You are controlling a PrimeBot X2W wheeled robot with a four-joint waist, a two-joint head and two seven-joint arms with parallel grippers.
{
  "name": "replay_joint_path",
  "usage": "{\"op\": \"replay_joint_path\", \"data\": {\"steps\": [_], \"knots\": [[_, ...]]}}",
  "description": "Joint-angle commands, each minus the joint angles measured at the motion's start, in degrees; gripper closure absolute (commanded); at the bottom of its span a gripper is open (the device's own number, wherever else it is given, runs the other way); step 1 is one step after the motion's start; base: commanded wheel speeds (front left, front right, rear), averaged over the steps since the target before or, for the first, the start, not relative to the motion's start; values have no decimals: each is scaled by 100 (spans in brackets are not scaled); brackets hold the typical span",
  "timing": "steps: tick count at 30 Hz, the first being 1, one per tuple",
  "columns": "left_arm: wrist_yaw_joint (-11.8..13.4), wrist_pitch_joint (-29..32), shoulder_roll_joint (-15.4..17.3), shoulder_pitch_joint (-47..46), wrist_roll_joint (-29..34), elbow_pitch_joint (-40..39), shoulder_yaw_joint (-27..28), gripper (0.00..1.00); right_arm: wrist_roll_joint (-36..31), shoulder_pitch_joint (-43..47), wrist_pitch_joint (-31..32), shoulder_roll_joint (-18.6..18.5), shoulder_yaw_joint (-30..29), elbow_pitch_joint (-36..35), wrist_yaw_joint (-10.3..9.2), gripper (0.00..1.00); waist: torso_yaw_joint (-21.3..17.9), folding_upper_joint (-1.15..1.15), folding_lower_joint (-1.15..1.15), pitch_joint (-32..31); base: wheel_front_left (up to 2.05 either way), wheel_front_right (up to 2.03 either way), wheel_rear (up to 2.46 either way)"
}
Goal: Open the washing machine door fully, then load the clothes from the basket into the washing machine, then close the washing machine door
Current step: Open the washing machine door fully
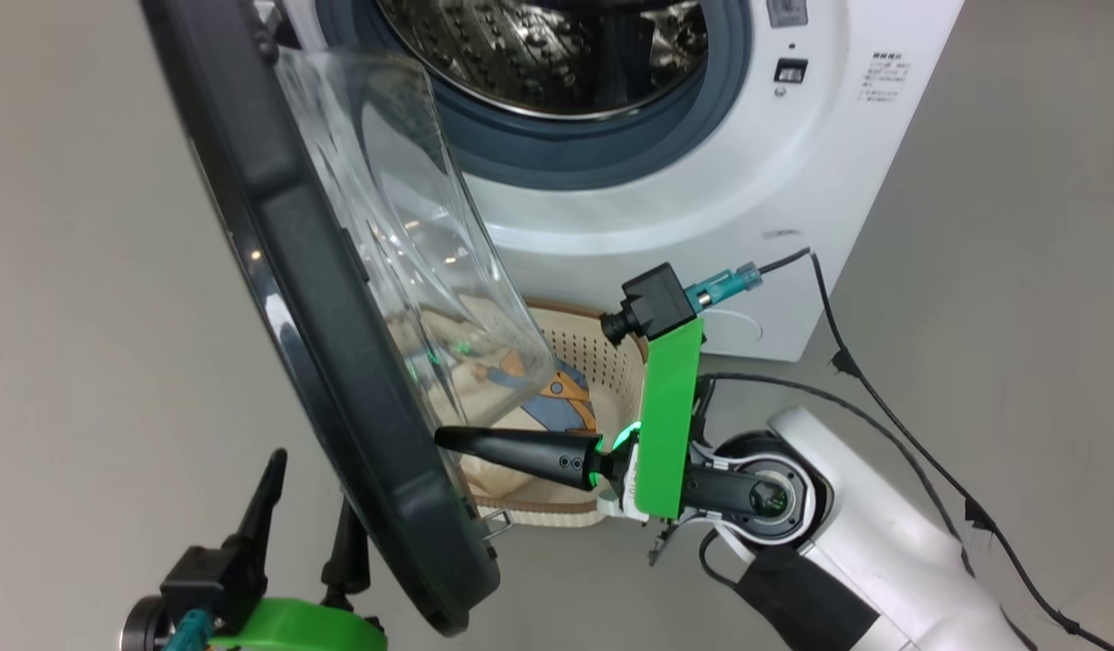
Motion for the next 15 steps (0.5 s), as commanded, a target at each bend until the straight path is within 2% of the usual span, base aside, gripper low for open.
{"op": "replay_joint_path", "data": {"steps": [1,8,12,13,14,15], "knots": [[-24,-37,92,-12,12,-79,202,0,95,134,-57,260,97,-156,18,100,5,0,0,-130,0,0,0],[-33,-37,92,54,47,-41,285,0,24,297,-203,222,36,-262,18,100,-67,0,0,-292,0,0,0],[-51,-37,92,93,82,-10,401,0,-191,418,-590,37,-116,-457,18,100,-155,0,0,-385,0,0,0],[-50,-37,92,108,90,-9,443,0,-262,453,-721,-23,-142,-511,18,80,-185,0,0,-405,0,0,0],[-50,-37,92,127,98,-9,484,0,-343,489,-869,-89,-160,-570,18,66,-215,0,0,-427,0,0,0],[-50,-37,92,147,106,-9,524,0,-400,534,-1018,-152,-175,-621,18,57,-247,0,0,-447,0,0,0]]}}
